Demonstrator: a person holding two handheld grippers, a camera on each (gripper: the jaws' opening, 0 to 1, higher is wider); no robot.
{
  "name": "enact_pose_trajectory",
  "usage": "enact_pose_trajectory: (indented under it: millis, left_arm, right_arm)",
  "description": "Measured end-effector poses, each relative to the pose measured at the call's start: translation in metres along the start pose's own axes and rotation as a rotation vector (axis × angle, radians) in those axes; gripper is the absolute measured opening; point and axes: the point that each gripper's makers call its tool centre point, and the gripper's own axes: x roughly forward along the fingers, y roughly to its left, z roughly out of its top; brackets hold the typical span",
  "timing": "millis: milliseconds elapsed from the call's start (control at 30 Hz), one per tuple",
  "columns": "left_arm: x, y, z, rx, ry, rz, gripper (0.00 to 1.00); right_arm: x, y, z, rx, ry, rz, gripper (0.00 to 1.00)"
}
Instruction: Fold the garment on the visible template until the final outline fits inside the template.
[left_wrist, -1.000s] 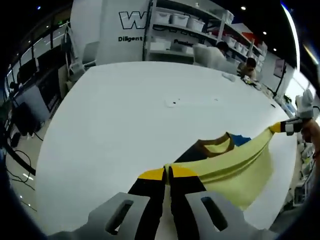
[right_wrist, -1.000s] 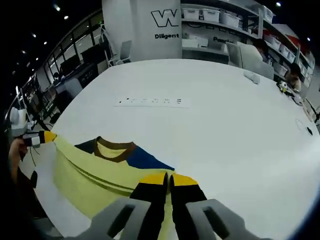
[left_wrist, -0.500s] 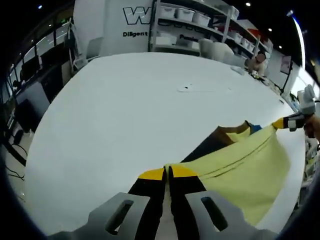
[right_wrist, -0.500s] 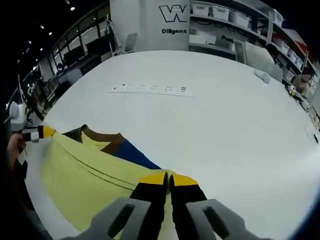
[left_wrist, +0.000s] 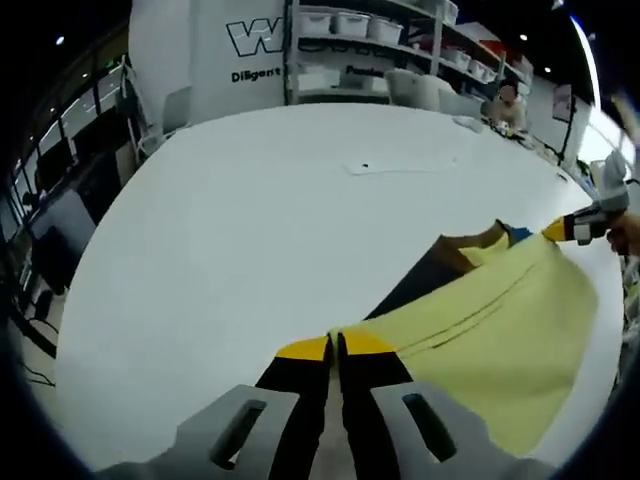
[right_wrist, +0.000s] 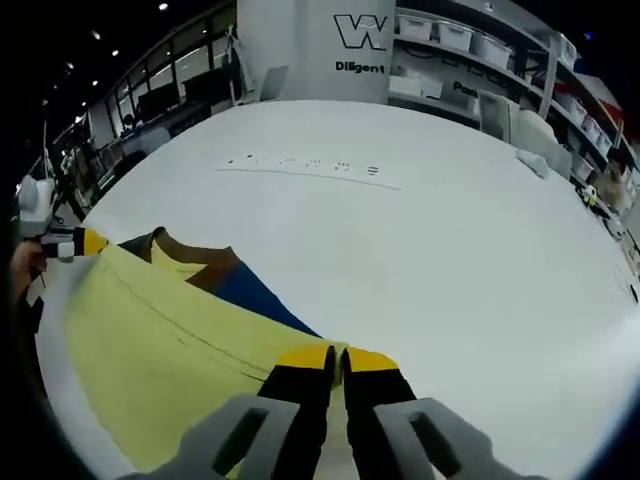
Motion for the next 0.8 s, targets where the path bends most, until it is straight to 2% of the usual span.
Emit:
enact_pose_trajectory:
  millis: [67, 133, 167, 200, 233, 333, 400, 433, 567, 600, 700, 800]
  left_arm:
    - [-0.005, 0.0, 0.001, 0.058, 0.006, -0.006, 0.11]
    - [-0.008, -0.004, 0.008, 0.112, -0.029, -0.041, 0.16]
    - [-0.011, -0.009, 0.01, 0.15, -0.045, -0.083, 0.23]
    - [-0.012, -0.011, 0.011, 0.157, -0.05, -0.097, 0.28]
    - [-0.015, -0.014, 0.013, 0.186, -0.064, -0.124, 0.33]
    - [-0.021, -0.018, 0.014, 0.31, -0.083, -0.168, 0.46]
    - [-0.02, -0.018, 0.01, 0.403, -0.077, -0.18, 0.51]
    - [-0.019, -0.018, 0.008, 0.443, -0.075, -0.181, 0.51]
    - [-0.011, -0.021, -0.001, 0.511, -0.056, -0.201, 0.52]
    - [-0.007, -0.022, -0.004, 0.572, -0.043, -0.204, 0.52]
    - [-0.003, -0.027, -0.004, 0.601, -0.056, -0.222, 0.47]
    - [0.003, -0.023, 0.003, 0.584, -0.069, -0.201, 0.43]
  right_arm:
    - [-0.004, 0.003, 0.0, -0.028, -0.007, 0.022, 0.04]
    - [-0.009, 0.004, 0.004, -0.106, -0.041, 0.031, 0.18]
    - [-0.013, 0.007, 0.004, -0.147, -0.044, 0.048, 0.24]
    - [-0.014, 0.008, 0.004, -0.159, -0.045, 0.054, 0.3]
    - [-0.017, 0.013, 0.003, -0.216, -0.042, 0.075, 0.32]
    - [-0.022, 0.017, 0.001, -0.391, -0.034, 0.077, 0.34]
    - [-0.023, 0.019, -0.001, -0.458, -0.028, 0.075, 0.36]
    - [-0.021, 0.02, -0.001, -0.481, -0.034, 0.076, 0.37]
    - [-0.016, 0.02, -0.004, -0.59, -0.017, 0.067, 0.43]
    - [-0.014, 0.021, -0.004, -0.653, -0.017, 0.071, 0.43]
    - [-0.011, 0.024, -0.002, -0.663, -0.034, 0.085, 0.39]
    - [-0.005, 0.018, 0.004, -0.649, -0.046, 0.074, 0.39]
